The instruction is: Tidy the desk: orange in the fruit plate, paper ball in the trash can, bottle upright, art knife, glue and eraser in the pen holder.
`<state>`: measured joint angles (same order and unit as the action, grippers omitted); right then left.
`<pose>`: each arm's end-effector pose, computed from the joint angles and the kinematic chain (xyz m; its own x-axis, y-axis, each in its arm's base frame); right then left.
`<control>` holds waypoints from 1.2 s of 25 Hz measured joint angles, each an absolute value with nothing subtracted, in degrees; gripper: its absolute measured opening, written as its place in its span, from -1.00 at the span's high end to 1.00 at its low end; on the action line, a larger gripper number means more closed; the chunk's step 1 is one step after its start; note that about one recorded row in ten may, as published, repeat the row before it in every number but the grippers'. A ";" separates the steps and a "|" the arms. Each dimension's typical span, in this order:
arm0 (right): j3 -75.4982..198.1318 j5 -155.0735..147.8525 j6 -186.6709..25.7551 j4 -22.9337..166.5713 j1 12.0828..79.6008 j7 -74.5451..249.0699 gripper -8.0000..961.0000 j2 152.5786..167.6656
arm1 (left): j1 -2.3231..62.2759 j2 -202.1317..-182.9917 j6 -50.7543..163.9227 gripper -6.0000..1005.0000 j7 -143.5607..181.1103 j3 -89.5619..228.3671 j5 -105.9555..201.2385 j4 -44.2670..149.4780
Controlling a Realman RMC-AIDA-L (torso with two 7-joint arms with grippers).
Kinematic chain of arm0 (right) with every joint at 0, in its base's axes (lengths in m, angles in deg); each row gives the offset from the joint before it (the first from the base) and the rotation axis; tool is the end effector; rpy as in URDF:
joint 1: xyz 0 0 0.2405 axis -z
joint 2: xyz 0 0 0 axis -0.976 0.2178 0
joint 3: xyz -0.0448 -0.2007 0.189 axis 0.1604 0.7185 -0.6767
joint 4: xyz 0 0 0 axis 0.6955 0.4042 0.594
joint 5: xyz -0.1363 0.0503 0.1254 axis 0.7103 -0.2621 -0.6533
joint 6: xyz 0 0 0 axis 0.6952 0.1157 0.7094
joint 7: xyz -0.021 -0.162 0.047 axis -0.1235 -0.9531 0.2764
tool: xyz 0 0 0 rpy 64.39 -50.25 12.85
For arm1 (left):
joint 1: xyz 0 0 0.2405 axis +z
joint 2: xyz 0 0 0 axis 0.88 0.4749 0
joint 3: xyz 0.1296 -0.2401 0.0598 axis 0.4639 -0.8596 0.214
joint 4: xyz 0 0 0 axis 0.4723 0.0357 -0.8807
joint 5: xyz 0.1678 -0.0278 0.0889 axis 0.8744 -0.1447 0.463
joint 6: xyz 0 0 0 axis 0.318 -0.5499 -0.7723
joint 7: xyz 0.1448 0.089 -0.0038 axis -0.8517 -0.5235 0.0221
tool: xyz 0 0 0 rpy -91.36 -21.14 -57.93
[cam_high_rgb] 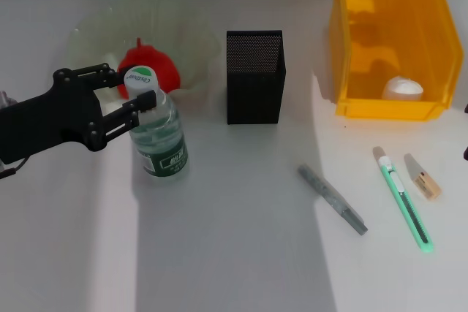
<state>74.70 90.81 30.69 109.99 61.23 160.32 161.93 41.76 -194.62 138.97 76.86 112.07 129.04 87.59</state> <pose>0.2955 0.2354 0.0634 0.6158 -0.2261 -0.7547 -0.4600 -0.8809 -0.1114 -0.2790 0.3061 -0.0066 0.7883 0.0418 0.6139 0.3299 -0.8709 -0.3643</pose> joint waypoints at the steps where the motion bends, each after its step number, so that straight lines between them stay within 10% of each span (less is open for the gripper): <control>1: 74.70 90.80 30.68 109.99 61.22 160.32 -0.60 161.93 | 41.74 -194.63 138.83 0.08 77.12 112.07 129.04 87.63; 13: 74.85 90.81 30.68 110.00 61.71 160.27 -0.60 162.02 | 41.88 -194.80 139.54 0.01 77.86 111.29 129.23 87.46; 30: 74.61 90.85 30.86 110.00 61.78 160.12 -0.60 162.08 | 41.31 -194.02 157.12 -0.66 83.37 101.08 128.96 87.45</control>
<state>74.61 90.85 30.86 110.00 61.78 160.12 162.08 41.31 -194.02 157.12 83.37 101.08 128.96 87.45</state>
